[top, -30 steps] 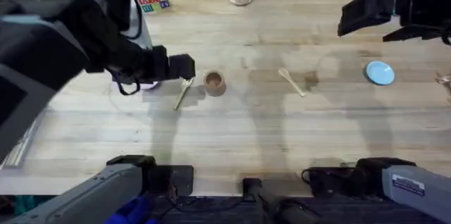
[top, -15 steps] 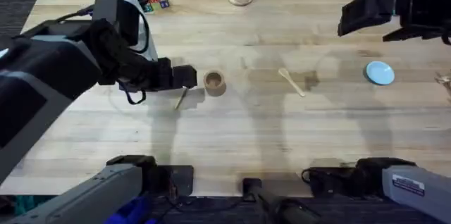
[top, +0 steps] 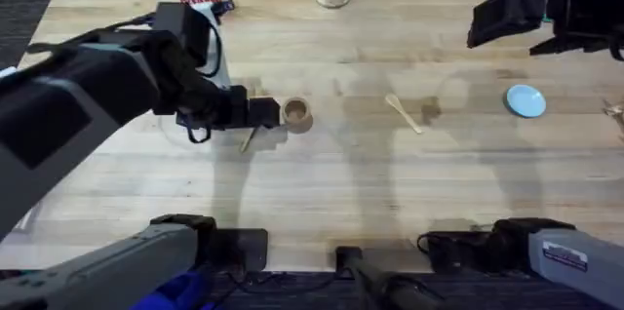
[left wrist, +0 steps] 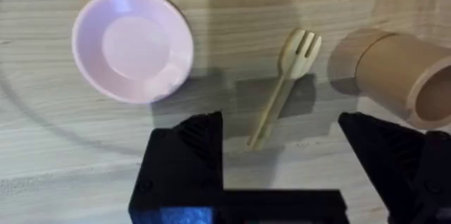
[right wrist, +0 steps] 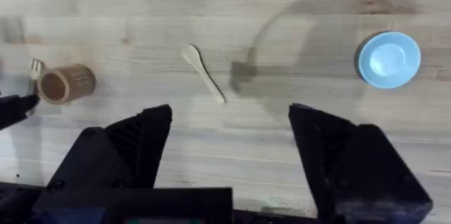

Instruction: Pick up a utensil and set it on the pink plate, then put the other utensil in the container.

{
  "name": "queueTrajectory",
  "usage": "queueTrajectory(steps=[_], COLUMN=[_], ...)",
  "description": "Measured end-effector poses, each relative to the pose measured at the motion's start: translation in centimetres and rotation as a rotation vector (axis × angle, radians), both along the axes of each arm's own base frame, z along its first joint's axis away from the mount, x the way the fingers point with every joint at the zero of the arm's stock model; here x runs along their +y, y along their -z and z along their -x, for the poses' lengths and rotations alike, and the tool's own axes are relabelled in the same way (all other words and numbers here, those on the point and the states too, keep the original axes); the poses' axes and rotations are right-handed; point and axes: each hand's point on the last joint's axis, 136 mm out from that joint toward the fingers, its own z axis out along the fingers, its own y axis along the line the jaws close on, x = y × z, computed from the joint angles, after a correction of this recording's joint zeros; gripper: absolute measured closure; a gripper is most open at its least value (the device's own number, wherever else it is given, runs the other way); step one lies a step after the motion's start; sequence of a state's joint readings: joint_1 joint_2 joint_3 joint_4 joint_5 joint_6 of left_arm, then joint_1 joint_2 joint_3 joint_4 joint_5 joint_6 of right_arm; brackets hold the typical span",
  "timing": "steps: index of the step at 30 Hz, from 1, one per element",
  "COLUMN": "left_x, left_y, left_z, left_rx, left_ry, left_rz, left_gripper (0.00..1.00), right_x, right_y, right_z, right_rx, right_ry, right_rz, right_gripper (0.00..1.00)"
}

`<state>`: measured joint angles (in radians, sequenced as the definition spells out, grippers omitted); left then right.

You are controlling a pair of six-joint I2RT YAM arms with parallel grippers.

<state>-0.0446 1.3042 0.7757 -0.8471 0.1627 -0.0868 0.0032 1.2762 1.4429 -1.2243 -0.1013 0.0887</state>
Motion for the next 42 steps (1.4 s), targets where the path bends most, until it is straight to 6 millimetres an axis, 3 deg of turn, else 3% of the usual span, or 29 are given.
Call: queueTrajectory(steps=[18,42], left_x=[0.3,0.6], left_y=[1.8,2.2], left_z=[0.5,0.8], left_rx=[0.069,0.130], left_ry=[0.027,0.046], left_rz=[-0.061,-0.094], left_gripper=[0.006,0.005], right_x=[0.0,0.0], right_y=[0.0,0.0], right_z=[0.0,0.1], right_rx=[0.002,0.003], right_ry=[0.000,0.000], right_rz=[0.000,0.000], right_gripper=[0.006,0.005])
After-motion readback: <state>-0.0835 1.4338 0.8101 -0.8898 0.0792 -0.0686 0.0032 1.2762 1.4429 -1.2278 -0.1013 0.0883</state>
